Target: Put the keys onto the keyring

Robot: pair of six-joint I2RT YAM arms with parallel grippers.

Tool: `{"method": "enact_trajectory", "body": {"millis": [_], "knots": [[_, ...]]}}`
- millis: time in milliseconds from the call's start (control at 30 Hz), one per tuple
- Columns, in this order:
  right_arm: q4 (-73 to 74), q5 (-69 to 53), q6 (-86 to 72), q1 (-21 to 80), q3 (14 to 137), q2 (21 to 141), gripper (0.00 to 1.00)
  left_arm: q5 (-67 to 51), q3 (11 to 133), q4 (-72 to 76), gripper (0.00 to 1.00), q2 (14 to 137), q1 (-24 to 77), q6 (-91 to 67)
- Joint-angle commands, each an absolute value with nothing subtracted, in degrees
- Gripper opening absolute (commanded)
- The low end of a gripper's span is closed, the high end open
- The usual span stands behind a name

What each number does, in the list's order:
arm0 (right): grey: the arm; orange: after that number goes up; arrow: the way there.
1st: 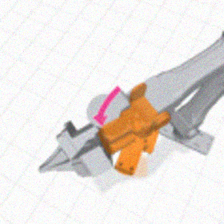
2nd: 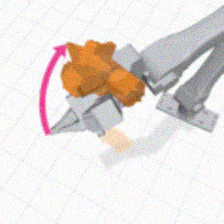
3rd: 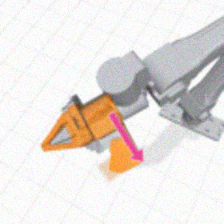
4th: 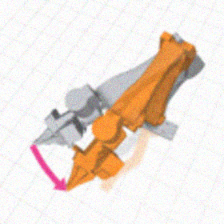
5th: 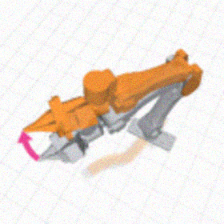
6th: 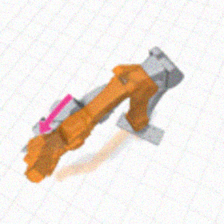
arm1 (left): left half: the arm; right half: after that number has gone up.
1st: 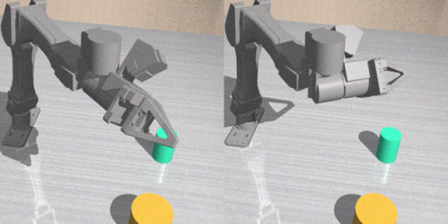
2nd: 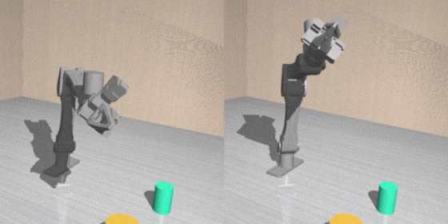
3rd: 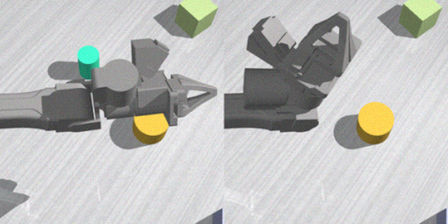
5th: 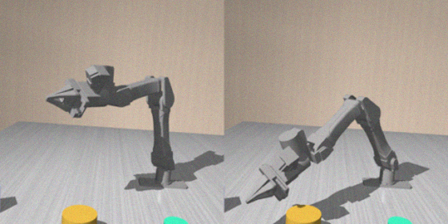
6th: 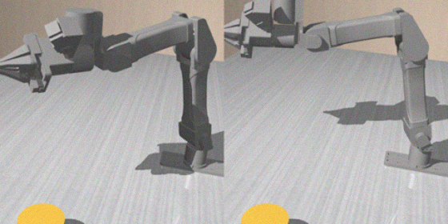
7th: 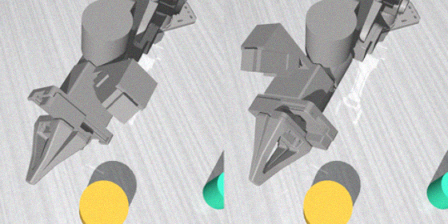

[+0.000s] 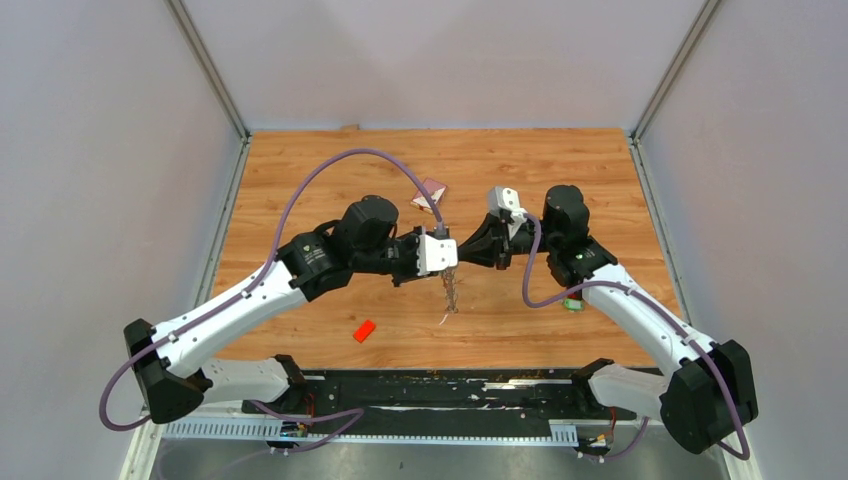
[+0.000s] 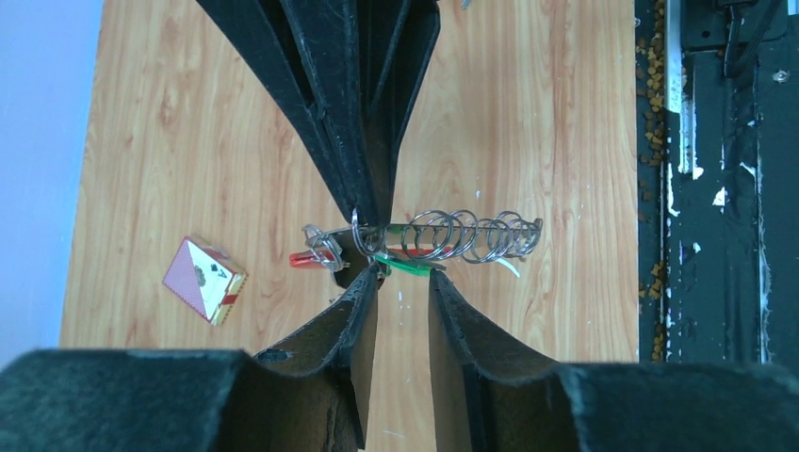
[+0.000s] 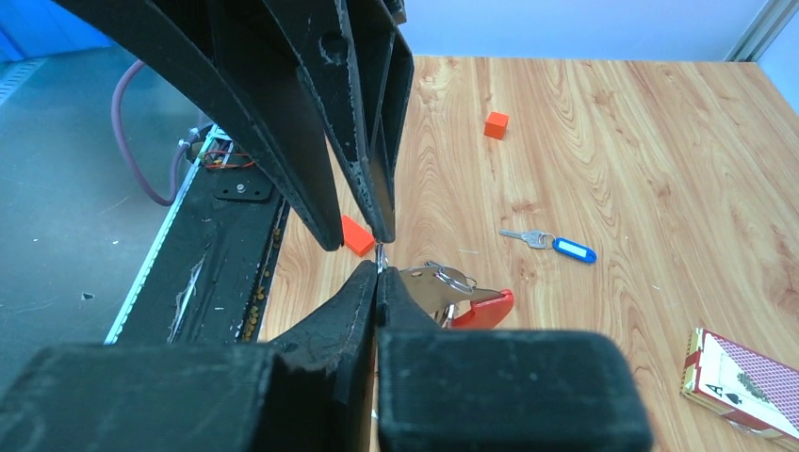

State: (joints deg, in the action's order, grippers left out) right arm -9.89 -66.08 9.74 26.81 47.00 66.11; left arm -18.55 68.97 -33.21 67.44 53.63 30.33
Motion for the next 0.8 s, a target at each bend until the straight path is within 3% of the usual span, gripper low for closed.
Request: {"method": "enact_trajectory", "body": {"millis": [0, 767], "knots": [[-11.34, -67.32, 10.37, 26.42, 49.38, 64.64, 0.00, -20.60, 68.63, -29.50, 0.32, 67.97, 53.53, 30.11], [-11.16, -67.51, 10.64, 26.36, 49.20, 64.49, 0.00, -15.92, 67.44, -26.87, 0.27, 68.07, 53.39, 29.05]]}}
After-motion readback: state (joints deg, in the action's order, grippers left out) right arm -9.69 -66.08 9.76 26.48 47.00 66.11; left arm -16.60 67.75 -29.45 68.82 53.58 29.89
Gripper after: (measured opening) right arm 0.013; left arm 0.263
